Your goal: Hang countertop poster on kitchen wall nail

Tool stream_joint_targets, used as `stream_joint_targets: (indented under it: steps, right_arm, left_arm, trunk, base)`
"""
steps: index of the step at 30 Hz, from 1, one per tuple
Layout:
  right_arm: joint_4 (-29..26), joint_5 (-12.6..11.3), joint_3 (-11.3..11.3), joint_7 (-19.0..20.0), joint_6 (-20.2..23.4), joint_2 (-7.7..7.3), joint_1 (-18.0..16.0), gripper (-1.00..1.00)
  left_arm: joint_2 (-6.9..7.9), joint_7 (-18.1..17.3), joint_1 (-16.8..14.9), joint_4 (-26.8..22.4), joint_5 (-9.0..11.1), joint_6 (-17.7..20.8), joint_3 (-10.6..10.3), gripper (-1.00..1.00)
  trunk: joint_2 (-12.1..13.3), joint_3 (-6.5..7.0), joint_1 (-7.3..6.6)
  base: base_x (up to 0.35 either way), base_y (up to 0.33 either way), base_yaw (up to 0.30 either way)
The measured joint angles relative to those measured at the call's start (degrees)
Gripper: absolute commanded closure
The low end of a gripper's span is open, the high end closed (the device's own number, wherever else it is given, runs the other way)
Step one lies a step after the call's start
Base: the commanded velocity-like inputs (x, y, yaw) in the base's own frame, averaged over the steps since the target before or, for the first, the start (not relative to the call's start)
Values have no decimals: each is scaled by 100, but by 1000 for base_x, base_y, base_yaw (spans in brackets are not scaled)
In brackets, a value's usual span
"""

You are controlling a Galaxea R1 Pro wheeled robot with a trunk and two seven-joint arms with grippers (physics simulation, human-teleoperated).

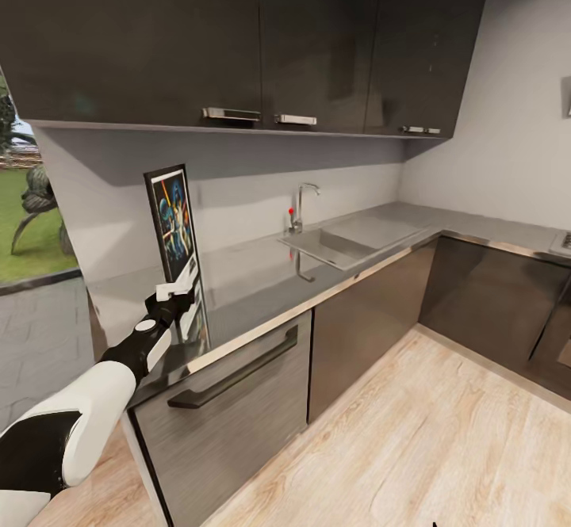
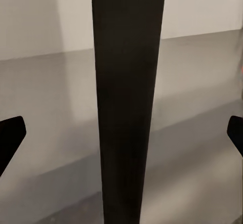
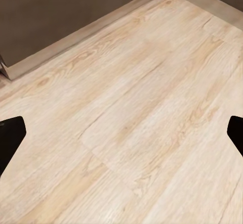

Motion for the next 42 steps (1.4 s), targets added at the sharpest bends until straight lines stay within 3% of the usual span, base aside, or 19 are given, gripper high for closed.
stream_joint_targets:
  steps: [2, 3, 25, 30, 32, 42]
  right_arm:
    - [0, -1, 0, 0, 0, 0, 0, -100]
    - [0, -1, 0, 0, 0, 0, 0, -100]
    - [0, -1, 1, 0, -3, 0, 0, -100]
    - [0, -1, 1, 0, -4, 0, 0, -100]
    - [-22, -1, -7, 0, -9, 0, 0, -100]
    - [-34, -2, -8, 0, -9, 0, 0, -100]
  left_arm:
    - [0, 0, -3, 0, 0, 0, 0, -100]
    - [0, 0, -2, 0, 0, 0, 0, 100]
    - [83, -4, -3, 8, 26, -2, -4, 100]
    - [79, -39, -1, -311, 39, 29, 31, 100]
    - [77, -71, -2, -621, 35, 57, 26, 100]
    - [76, -72, 0, -637, 41, 56, 30, 100]
  trunk:
    - [0, 0, 0]
    - [0, 0, 0]
    - [0, 0, 1]
    - [0, 0, 1]
    - [2, 1, 4]
    - [0, 0, 4]
  base:
    - [25, 0, 0]
    - [12, 0, 0]
    - [1, 0, 0]
    - [0, 0, 0]
    - [-295, 0, 0]
    - [-329, 0, 0]
